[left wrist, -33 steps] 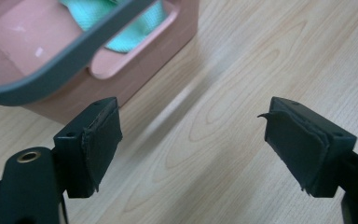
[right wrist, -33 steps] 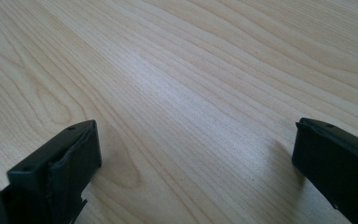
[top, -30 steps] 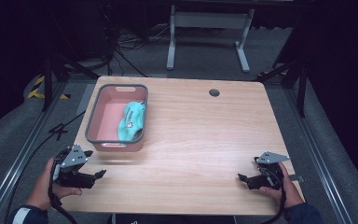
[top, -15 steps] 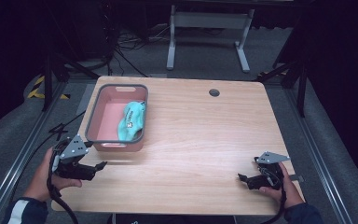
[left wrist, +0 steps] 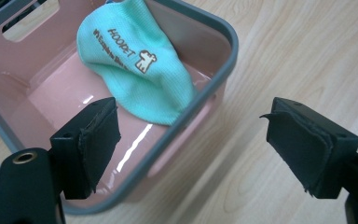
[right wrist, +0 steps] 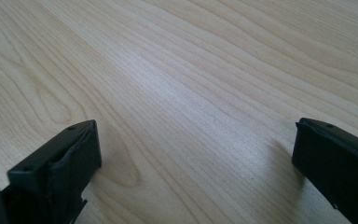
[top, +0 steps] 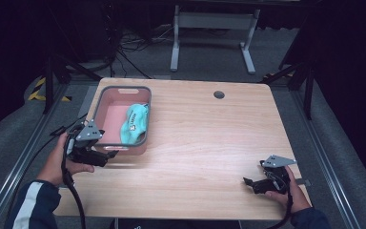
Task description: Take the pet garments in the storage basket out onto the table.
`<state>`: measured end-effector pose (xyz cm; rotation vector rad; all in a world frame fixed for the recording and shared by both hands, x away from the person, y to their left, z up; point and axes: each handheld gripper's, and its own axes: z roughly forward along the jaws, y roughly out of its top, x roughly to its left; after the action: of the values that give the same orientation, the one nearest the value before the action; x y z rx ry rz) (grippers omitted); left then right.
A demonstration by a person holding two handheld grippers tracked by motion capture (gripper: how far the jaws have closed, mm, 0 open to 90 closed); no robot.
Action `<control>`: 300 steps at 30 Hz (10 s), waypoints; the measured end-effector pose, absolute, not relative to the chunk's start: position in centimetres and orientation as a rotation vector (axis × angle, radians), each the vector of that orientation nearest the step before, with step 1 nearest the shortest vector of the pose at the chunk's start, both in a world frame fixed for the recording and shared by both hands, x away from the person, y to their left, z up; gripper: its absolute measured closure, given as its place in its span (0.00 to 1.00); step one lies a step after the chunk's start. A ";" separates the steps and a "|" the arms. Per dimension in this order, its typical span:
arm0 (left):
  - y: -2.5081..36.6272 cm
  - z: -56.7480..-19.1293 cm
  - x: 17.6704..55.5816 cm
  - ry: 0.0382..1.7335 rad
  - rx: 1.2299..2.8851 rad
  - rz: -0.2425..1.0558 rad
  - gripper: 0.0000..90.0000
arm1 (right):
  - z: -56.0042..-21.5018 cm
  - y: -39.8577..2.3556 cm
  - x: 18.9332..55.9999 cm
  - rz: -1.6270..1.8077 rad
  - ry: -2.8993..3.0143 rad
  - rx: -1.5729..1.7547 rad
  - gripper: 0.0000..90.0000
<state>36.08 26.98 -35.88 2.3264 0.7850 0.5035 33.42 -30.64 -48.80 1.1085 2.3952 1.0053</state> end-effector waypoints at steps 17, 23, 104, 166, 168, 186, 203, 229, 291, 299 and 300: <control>22.1 -36.7 44.7 0.835 2.440 0.414 0.20 | -48.8 -30.7 33.4 1.005 2.397 1.105 0.02; 21.6 -37.7 47.2 0.906 2.469 0.377 0.20 | -48.8 -30.7 33.4 1.004 2.397 1.104 0.01; 27.6 -36.0 45.5 1.144 2.135 0.475 0.81 | -48.8 -30.7 33.5 1.007 2.399 1.101 0.01; 12.5 -31.8 41.5 0.622 2.247 0.422 0.81 | -48.8 -30.6 33.4 1.007 2.398 1.104 0.01; 12.0 -32.1 41.6 0.612 2.254 0.412 0.81 | -48.8 -30.6 33.4 1.007 2.398 1.104 0.01; 6.8 -36.4 43.2 0.573 2.389 0.302 0.81 | -48.8 -30.7 33.4 1.007 2.397 1.103 0.01; 3.8 -40.9 44.3 0.596 2.519 0.238 0.80 | -48.8 -30.7 33.4 1.007 2.398 1.103 0.01; 2.3 -42.9 44.4 0.591 2.550 0.194 0.64 | -48.8 -30.7 33.5 1.005 2.398 1.101 0.01; 11.9 -41.7 34.0 0.394 2.647 0.449 0.22 | -48.8 -30.7 33.4 1.005 2.398 1.105 0.02; 14.6 -42.4 32.7 0.428 2.643 0.489 0.22 | -48.8 -30.7 33.4 1.005 2.397 1.107 0.01; 15.0 -42.5 32.6 0.427 2.650 0.487 0.22 | -48.8 -30.7 33.4 1.007 2.397 1.108 0.01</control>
<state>32.58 14.99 -42.54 2.6499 0.4269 0.4868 33.38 -30.66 -48.79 1.1082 2.3967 1.0070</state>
